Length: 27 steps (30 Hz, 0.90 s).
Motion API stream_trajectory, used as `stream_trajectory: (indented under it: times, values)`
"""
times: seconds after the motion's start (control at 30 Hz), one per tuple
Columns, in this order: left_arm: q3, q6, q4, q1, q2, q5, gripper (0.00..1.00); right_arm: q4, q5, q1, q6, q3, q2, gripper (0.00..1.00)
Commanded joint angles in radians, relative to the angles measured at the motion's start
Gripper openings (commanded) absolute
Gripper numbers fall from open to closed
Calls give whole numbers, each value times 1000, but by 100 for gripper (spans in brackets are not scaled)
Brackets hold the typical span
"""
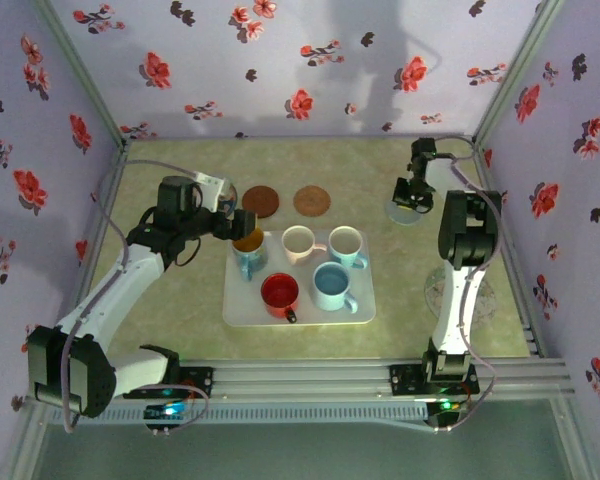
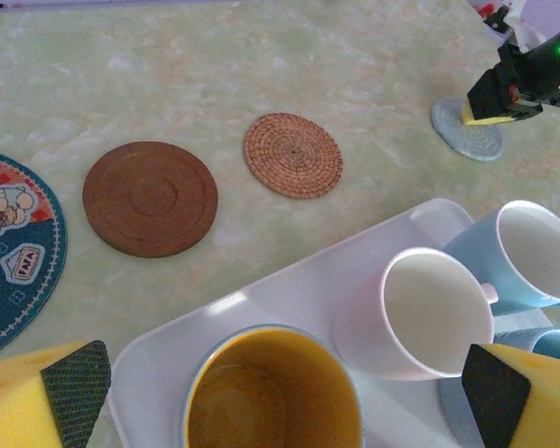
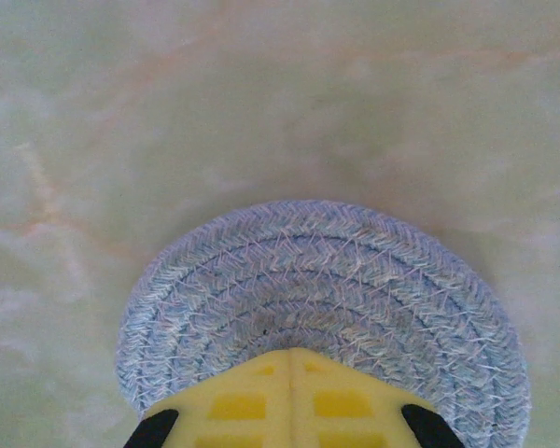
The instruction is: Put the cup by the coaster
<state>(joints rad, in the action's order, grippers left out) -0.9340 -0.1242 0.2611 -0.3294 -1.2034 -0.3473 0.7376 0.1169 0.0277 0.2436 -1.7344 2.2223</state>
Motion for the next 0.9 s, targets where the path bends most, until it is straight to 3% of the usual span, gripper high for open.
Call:
stream_trajectory:
  times: [0.0,0.87]
  values:
    - [-17,6,-15,-6,-11,16,100,39,80,47,-4,1,68,0]
    - [-16,11,-23,-6,-36,22,100,94,115,177,37,-170,150,0]
